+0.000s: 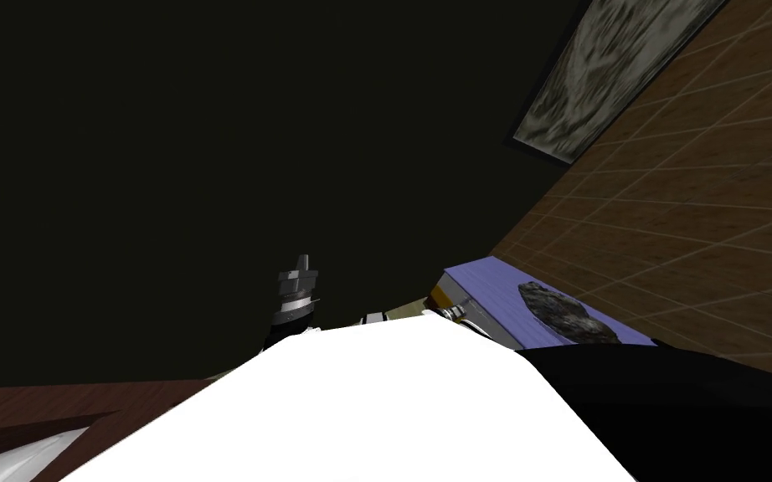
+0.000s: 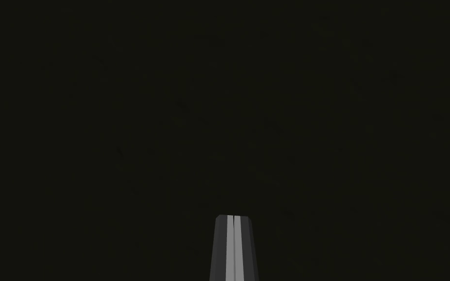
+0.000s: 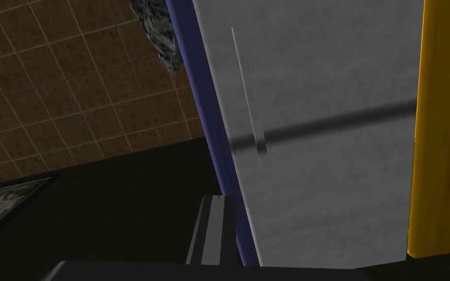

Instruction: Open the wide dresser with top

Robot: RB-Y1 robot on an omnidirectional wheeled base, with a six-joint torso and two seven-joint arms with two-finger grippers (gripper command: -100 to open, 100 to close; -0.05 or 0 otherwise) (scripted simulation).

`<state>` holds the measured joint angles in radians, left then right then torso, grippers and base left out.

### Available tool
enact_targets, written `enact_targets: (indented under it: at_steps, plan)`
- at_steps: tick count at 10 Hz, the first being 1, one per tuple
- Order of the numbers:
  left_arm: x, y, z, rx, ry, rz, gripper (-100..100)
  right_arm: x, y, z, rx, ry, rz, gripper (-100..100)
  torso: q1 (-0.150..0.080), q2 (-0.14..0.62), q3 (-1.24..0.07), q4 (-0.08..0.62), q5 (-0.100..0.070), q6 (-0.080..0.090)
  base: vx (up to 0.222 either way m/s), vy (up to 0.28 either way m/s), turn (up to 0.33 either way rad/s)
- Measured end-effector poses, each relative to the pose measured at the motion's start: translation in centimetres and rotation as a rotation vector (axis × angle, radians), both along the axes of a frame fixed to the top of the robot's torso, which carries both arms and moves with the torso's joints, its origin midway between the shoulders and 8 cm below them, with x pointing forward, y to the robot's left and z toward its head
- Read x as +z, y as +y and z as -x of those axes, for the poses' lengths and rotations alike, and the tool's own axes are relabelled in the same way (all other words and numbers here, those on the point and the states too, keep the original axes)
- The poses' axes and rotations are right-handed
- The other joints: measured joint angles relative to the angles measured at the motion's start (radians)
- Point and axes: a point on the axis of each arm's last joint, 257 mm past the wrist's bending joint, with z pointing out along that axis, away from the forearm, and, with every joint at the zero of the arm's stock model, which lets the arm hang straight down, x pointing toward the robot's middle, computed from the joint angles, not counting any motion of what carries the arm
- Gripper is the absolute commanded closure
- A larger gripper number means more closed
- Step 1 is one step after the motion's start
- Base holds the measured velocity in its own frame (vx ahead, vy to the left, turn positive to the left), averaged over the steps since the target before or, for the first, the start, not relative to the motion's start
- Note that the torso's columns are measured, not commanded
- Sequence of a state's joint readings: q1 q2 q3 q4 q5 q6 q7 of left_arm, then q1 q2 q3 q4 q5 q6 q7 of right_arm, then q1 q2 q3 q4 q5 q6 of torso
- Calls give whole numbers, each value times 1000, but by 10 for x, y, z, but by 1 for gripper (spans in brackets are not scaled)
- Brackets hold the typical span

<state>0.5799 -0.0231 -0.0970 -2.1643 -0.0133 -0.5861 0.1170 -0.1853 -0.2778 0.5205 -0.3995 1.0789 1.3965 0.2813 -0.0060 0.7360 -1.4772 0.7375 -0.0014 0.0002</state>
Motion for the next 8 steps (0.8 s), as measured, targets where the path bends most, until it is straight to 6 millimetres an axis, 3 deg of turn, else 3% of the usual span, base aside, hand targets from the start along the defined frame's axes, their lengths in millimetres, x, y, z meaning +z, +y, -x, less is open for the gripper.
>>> enact_targets:
  at_steps: [2,6,7,8]
  plan:
    - [0,0,0,0,0,-1,0,0,-4,3,-1,1,0,-100,-5,-1,-1,0,-2,0,53,-160,9]
    - [0,0,0,0,0,0,0,0,-10,8,-4,2,4,-100,12,4,3,1,3,0,46,-112,6]
    - [0,0,0,0,0,0,0,0,-10,8,-4,2,4,100,13,5,3,1,3,0,4,-8,0]
    - [0,0,0,0,0,0,0,0,-10,8,-4,2,4,100,10,4,2,1,3,0,-28,118,-5]
